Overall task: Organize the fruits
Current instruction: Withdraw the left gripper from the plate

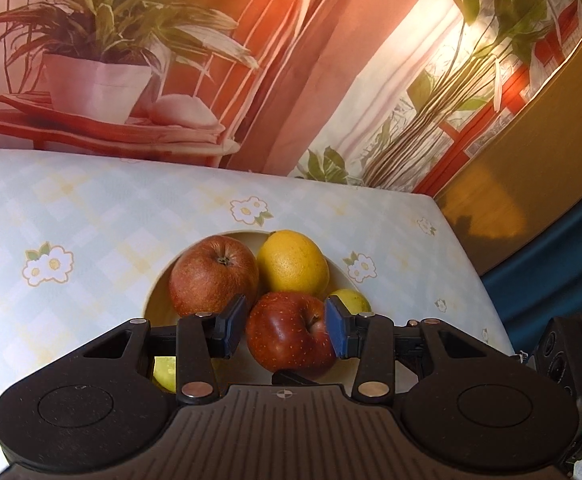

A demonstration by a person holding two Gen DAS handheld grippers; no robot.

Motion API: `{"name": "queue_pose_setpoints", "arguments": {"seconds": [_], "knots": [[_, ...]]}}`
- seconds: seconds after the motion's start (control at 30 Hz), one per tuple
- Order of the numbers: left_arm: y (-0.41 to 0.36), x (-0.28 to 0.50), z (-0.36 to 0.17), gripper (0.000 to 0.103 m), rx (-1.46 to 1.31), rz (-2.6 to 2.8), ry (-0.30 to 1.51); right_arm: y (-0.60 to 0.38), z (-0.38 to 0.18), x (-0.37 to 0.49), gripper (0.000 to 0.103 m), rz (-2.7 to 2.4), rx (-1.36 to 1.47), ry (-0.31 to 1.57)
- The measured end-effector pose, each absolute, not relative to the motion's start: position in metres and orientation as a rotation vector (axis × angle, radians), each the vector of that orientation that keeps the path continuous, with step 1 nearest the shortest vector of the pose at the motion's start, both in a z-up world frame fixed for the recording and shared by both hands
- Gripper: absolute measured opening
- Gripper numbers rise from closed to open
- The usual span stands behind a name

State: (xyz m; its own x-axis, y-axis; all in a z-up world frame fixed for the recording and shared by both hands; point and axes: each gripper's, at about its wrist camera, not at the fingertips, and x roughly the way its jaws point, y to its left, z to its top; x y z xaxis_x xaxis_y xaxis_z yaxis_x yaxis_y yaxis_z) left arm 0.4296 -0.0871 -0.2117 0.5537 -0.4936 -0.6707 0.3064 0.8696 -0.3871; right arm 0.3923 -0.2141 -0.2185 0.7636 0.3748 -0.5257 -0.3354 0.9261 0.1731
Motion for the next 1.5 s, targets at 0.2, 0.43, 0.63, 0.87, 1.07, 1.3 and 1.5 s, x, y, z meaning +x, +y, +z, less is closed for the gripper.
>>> {"name": "queue_pose_setpoints", "arguments": {"seconds": [0.2, 0.43, 0.63, 0.87, 1.07, 1.3, 1.5], "knots": [[-0.063, 0.4, -0.193, 0.044, -0.219, -0.425, 0.759, -0.208, -0.219, 0.388, 0.054, 0.337, 0.083, 0.579], [-0.025, 0.355, -0.186, 0.046, -0.189, -0.281, 0.641, -0.205, -0.209, 0.378, 0.063, 0.269, 0.117, 0.566], [0.009, 0.318, -0.184, 0.046, -0.196, -0.154, 0.574, -0.203, -0.199, 0.349, 0.062, 0.21, 0.147, 0.532], [0.031, 0.286, -0.175, 0.046, -0.16, -0.058, 0.516, -0.197, -0.191, 0.314, 0.058, 0.133, 0.183, 0.496], [0.047, 0.274, -0.155, 0.046, -0.17, -0.024, 0.448, -0.19, -0.181, 0.296, 0.057, 0.071, 0.17, 0.439], [0.041, 0.258, -0.139, 0.047, -0.111, -0.024, 0.389, -0.188, -0.176, 0.277, 0.057, 0.029, 0.158, 0.364], [0.031, 0.252, -0.162, 0.047, -0.115, -0.049, 0.453, -0.18, -0.186, 0.267, 0.057, 0.033, 0.141, 0.388]]}}
